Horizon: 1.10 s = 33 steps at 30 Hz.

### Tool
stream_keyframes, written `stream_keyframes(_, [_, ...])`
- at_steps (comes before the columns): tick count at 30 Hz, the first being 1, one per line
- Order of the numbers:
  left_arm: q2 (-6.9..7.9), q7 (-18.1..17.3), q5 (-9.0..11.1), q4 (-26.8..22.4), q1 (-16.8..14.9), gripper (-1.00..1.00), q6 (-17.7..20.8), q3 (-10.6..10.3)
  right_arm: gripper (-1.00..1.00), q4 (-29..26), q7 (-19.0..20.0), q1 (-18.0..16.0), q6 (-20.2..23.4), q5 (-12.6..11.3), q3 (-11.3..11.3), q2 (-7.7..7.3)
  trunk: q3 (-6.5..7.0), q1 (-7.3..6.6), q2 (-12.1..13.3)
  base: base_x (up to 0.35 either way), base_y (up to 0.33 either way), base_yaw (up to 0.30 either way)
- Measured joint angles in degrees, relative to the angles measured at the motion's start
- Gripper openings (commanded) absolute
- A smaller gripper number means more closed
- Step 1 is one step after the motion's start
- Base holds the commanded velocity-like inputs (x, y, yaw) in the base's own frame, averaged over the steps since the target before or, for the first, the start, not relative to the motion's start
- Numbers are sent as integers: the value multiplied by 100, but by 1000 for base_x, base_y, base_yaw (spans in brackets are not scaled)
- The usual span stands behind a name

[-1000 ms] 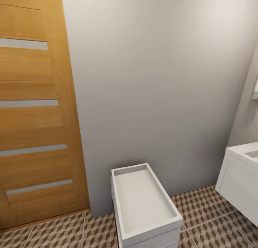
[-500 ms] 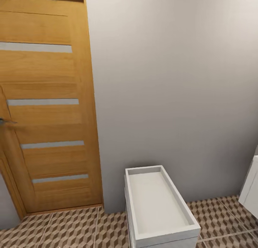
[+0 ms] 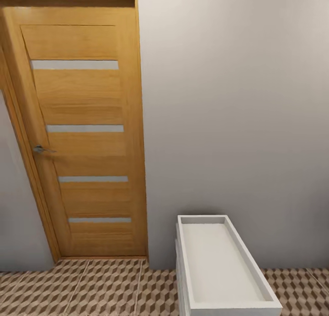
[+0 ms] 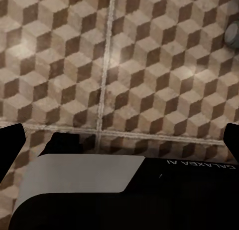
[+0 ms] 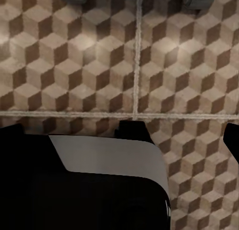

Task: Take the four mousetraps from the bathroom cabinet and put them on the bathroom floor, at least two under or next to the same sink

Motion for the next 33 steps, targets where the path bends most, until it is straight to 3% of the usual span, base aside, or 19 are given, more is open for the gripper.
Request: stream_keyframes(33, [8, 4, 0, 0, 0, 100, 0, 0, 100, 0, 0, 0, 0, 0, 0, 13, 0, 0, 0, 0, 0, 281])
